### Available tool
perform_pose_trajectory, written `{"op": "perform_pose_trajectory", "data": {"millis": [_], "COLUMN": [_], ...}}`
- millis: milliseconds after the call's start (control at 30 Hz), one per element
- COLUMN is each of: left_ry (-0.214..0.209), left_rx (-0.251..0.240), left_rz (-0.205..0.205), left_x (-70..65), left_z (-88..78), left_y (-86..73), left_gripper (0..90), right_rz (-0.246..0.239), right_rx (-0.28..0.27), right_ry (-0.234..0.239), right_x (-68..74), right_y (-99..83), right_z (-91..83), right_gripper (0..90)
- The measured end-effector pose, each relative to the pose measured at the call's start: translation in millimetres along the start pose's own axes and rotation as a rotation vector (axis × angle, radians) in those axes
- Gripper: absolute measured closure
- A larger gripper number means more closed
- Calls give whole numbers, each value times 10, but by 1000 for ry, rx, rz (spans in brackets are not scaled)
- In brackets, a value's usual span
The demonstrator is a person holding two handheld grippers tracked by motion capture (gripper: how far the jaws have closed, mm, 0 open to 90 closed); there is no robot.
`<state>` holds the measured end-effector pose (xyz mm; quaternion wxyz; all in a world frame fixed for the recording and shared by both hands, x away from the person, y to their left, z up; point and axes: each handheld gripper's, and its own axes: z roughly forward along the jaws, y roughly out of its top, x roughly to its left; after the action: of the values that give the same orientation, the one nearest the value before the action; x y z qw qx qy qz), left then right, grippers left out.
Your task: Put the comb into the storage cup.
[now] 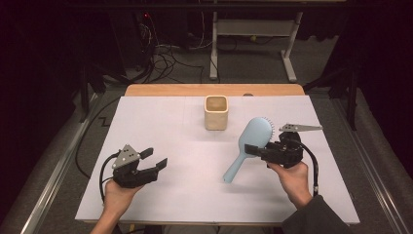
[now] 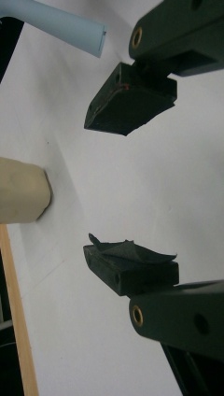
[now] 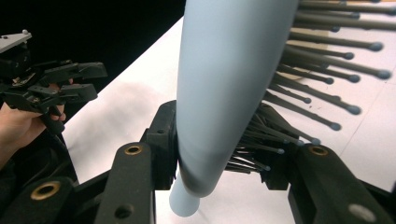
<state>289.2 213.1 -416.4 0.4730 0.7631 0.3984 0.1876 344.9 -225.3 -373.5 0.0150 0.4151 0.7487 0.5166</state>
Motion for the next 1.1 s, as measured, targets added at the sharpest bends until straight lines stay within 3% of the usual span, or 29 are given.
{"op": "perform_pose_trajectory", "data": {"millis": [200, 367, 733, 867, 1100], "left_ry": [27, 56, 69, 50, 68], "left_rx": [-9, 1, -23, -41, -55], "left_rz": [-8, 17, -32, -63, -77], "left_x": [50, 58, 156, 195, 244], "left_z": [-51, -53, -98, -123, -174], "left_y": [-72, -138, -275, -317, -384], "left_gripper": [350, 346, 342, 319, 318], "right_rz": [-3, -4, -3, -2, -2], "right_rx": [-2, -1, 1, -1, -3], "right_ry": [-12, -21, -38, -41, -54], "right_x": [-16, -27, -65, -75, -98], "right_y": [27, 44, 82, 94, 106], "right_z": [-11, -18, -44, -47, -51], "right_gripper": [574, 574, 574, 573, 573]}}
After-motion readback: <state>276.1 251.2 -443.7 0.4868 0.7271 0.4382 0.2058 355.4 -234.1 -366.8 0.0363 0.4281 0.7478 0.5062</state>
